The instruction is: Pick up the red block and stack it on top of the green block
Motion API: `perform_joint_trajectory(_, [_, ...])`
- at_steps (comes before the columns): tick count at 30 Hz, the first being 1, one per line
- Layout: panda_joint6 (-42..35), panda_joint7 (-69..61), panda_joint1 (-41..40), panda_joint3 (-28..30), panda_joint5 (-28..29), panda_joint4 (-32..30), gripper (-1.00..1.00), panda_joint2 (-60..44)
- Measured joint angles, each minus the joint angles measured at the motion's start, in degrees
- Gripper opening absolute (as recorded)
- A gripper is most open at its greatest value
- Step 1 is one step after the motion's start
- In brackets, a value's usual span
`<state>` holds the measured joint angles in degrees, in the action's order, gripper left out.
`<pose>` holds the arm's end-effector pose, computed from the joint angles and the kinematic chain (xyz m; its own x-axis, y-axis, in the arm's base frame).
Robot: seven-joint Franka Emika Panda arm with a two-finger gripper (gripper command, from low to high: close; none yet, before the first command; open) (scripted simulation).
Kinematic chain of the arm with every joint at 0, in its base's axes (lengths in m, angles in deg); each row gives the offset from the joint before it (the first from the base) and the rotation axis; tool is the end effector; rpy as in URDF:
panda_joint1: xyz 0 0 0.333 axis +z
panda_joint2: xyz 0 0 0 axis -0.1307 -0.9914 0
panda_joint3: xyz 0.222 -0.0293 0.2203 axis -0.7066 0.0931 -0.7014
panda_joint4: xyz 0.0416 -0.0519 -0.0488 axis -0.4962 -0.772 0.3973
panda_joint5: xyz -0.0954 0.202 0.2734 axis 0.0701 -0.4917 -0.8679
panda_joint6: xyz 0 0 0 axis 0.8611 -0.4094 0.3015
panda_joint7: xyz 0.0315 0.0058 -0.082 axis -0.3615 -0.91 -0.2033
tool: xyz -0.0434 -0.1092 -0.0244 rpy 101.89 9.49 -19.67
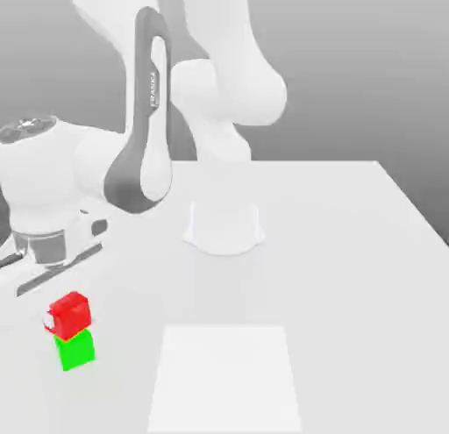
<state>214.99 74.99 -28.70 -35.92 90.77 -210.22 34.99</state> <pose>0.3428 -0.2309 0.2075 -0.9859 -0.1673 -0.0019 -0.1673 0.9859 -0.0024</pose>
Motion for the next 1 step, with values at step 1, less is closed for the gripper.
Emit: perform_joint_trajectory(1, [0.0,0.0,0.0,0.0,0.0,0.0,1.0,0.0])
